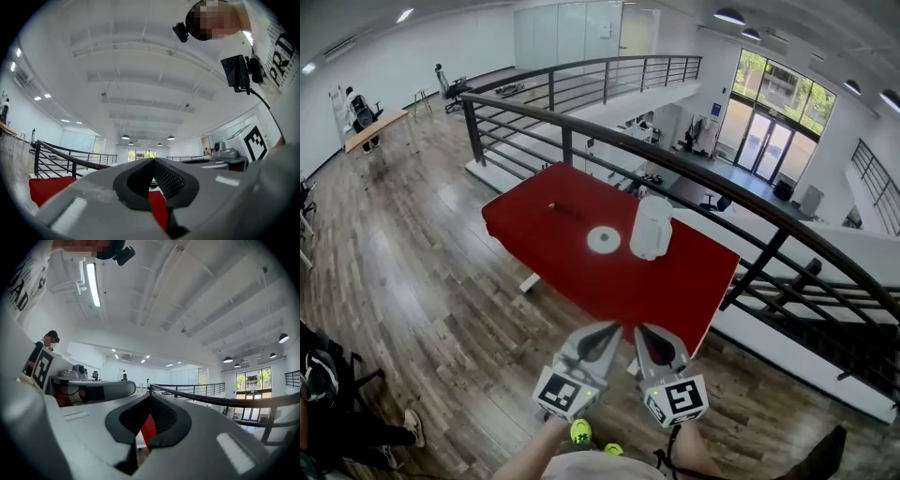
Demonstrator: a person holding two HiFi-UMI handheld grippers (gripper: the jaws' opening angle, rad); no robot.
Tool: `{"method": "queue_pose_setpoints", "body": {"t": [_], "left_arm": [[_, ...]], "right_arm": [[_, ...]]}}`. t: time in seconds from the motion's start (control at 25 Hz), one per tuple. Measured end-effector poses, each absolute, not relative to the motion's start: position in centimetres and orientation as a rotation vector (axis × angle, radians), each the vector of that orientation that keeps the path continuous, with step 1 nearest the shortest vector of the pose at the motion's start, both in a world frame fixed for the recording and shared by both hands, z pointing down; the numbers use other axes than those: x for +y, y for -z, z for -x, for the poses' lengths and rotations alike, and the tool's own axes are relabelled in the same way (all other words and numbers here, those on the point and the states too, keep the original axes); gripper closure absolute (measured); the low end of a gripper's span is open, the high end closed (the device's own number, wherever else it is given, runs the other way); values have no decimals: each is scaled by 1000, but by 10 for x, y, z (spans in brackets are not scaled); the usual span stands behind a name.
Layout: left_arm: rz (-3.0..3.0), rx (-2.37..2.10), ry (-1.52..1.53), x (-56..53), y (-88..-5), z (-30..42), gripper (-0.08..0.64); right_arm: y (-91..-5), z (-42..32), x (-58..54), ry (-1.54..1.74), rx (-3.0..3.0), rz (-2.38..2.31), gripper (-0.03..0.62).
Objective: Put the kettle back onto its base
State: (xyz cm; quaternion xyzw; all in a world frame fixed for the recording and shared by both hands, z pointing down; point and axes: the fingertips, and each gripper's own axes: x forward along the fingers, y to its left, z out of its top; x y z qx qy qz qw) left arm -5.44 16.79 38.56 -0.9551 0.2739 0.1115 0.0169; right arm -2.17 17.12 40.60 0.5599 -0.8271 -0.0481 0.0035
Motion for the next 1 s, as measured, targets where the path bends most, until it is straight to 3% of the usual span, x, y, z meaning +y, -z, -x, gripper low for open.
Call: {"method": "queue_pose_setpoints", "body": {"t": [1.0], "left_arm": [[2986, 822, -323, 59, -393, 33, 568]], "right_arm": [[-409, 8, 60, 169, -2552, -1749, 583]]}}
